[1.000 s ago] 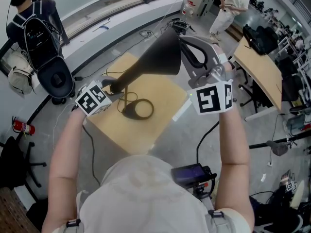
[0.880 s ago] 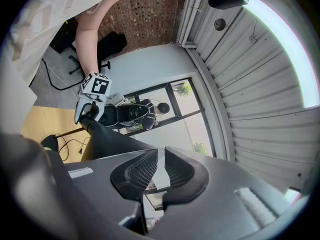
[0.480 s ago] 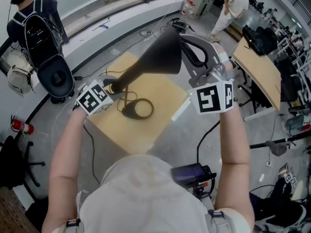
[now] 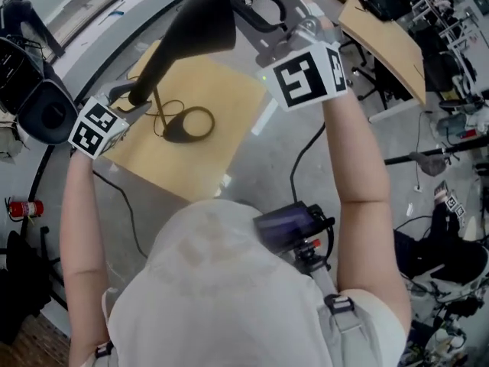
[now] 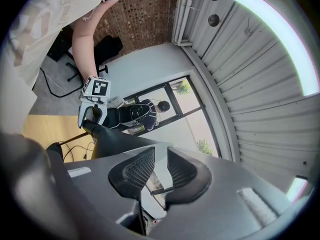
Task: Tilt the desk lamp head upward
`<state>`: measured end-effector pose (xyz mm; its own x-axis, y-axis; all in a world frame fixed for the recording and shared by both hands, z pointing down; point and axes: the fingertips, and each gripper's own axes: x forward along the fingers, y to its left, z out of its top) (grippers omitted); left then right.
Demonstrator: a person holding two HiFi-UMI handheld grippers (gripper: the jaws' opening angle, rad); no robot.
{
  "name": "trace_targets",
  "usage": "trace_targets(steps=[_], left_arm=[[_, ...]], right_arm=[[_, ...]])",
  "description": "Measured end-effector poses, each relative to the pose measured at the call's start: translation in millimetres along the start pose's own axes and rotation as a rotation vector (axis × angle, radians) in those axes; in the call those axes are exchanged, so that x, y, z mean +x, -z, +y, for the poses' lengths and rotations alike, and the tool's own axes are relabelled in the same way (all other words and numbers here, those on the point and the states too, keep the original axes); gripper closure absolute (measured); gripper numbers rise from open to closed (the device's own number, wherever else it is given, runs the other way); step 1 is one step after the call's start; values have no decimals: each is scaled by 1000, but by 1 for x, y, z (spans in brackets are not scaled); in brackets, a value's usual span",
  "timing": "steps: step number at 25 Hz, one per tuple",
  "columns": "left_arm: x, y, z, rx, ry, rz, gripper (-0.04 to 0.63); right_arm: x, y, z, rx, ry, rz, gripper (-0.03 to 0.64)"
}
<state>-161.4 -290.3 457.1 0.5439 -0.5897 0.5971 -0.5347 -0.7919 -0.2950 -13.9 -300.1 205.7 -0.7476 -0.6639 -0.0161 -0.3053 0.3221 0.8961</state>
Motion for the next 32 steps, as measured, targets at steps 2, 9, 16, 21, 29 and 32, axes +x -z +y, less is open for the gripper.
trace_targets(steps=[2, 9, 16, 21, 29, 32], left_arm=[[-3, -4, 7, -17, -14, -32, 344], [-32, -10, 21, -83, -81, -149, 331], [-80, -12, 26, -203, -225, -343, 406], [-91, 6, -17, -307, -232, -423, 550], [-93, 31, -91, -413, -120, -498, 594], [-91, 42, -120, -431, -65, -508, 594]], right_arm=[[2, 6, -1, 17, -8, 29, 518], [-9, 18, -4, 142, 31, 66, 518], [-46, 18, -2, 345, 132, 72, 558], [-102, 33, 34, 598, 194, 108, 596], [-135, 40, 170, 1007, 78, 181, 603], [-136, 25, 224, 1120, 0, 135, 604]])
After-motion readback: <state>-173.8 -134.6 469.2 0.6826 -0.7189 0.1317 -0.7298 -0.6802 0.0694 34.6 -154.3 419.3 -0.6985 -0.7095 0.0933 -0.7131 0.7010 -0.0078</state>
